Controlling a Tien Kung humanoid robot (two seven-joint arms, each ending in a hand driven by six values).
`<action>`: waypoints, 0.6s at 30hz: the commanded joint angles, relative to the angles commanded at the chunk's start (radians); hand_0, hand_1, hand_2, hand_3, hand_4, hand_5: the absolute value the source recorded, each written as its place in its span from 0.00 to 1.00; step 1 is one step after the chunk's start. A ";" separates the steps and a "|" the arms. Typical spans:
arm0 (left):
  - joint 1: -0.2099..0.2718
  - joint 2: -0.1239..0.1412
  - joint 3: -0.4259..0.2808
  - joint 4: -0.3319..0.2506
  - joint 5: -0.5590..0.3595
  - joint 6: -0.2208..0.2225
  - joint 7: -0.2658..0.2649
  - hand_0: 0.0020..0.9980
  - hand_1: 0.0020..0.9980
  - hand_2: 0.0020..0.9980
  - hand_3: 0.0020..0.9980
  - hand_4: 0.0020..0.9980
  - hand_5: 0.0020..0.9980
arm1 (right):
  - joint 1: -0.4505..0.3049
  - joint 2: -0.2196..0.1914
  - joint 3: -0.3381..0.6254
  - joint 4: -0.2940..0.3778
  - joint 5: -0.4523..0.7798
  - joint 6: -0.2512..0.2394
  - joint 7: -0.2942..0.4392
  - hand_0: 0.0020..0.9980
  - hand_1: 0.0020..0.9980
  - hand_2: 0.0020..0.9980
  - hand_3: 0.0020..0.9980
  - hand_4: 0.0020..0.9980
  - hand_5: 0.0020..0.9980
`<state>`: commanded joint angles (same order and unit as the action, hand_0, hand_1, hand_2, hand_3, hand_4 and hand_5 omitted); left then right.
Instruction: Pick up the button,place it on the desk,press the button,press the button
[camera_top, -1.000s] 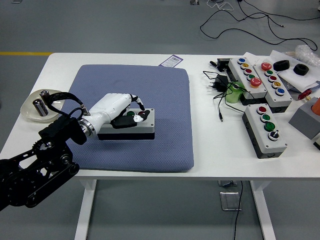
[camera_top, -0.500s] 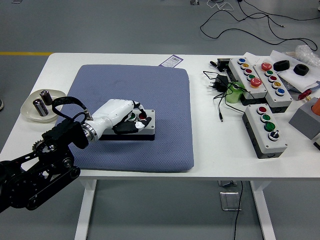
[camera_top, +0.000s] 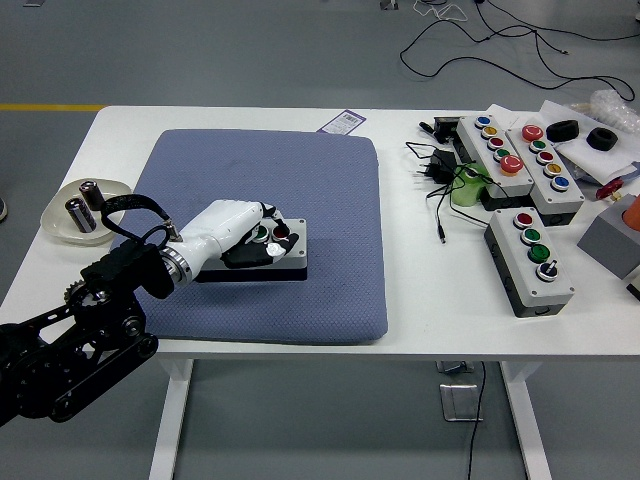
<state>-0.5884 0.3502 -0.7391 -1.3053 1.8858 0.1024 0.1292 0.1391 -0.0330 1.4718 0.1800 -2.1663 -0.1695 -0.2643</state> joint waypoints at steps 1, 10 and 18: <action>0.003 0.000 -0.013 -0.006 -0.004 0.003 -0.001 0.01 0.00 0.00 0.60 0.62 0.96 | -0.001 0.000 0.000 0.000 0.000 0.000 0.000 0.67 0.65 0.69 0.64 0.32 0.19; 0.043 -0.010 -0.172 -0.001 -0.110 0.069 0.008 0.02 0.15 0.25 0.74 0.63 0.97 | -0.002 0.000 -0.001 0.000 0.001 0.000 0.000 0.67 0.65 0.69 0.64 0.32 0.19; 0.104 -0.041 -0.288 0.062 -0.418 0.024 -0.031 0.26 0.46 0.59 0.83 0.63 1.00 | -0.004 0.000 -0.002 0.000 0.003 0.000 0.000 0.67 0.65 0.69 0.64 0.32 0.19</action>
<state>-0.4844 0.3096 -1.0267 -1.2434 1.4676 0.1263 0.0981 0.1350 -0.0331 1.4694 0.1800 -2.1633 -0.1695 -0.2642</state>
